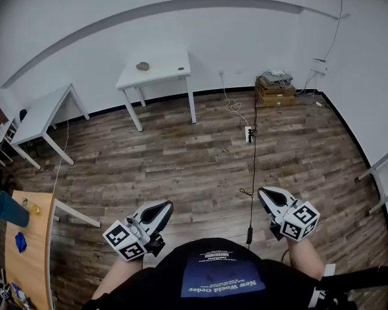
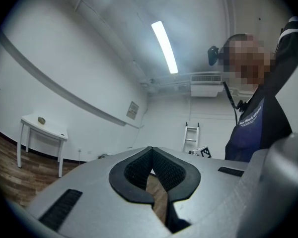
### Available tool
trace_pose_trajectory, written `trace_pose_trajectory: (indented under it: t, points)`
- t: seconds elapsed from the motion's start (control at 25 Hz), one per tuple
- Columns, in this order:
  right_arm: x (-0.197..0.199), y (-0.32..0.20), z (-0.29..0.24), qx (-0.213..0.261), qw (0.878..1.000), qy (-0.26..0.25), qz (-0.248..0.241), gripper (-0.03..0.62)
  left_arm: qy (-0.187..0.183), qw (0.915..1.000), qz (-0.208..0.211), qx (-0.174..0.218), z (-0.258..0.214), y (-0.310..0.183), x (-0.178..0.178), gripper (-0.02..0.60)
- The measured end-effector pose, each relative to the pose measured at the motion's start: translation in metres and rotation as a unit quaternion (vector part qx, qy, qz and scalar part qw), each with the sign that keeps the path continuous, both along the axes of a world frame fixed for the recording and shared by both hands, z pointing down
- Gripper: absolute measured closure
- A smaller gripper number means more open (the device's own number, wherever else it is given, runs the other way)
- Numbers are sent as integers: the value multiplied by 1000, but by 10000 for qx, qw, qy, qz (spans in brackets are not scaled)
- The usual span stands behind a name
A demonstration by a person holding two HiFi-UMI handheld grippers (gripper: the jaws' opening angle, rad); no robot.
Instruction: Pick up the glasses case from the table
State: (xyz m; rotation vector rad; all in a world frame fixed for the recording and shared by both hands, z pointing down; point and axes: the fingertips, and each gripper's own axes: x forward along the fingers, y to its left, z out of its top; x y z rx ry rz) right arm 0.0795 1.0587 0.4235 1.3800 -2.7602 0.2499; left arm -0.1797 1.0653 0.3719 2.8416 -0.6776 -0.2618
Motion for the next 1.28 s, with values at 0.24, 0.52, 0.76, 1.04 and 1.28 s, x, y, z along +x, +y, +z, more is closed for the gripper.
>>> trace_pose_trajectory:
  t: [0.24,0.52,0.76,1.04,1.28]
  points:
    - [-10,-53,-11,113,9990,128,406,592,133,9988,447,118,-6,-77,-6,584]
    - [-25,-112,-30,145,9943,280,1018,592,250,9938,1068,166,-18,-166,-20,584]
    - [-40,-149,-16,-42,9915,378,1246,592,311,9904,1347,-16,1,-222,-26,584]
    - [-19,-189,-5,-188,9915,355,1240,592,256,9906,1326,-211,17,-261,-7,584]
    - [35,-230,5,-186,9946,177,1003,592,66,9936,1118,-165,19,-285,45,583]
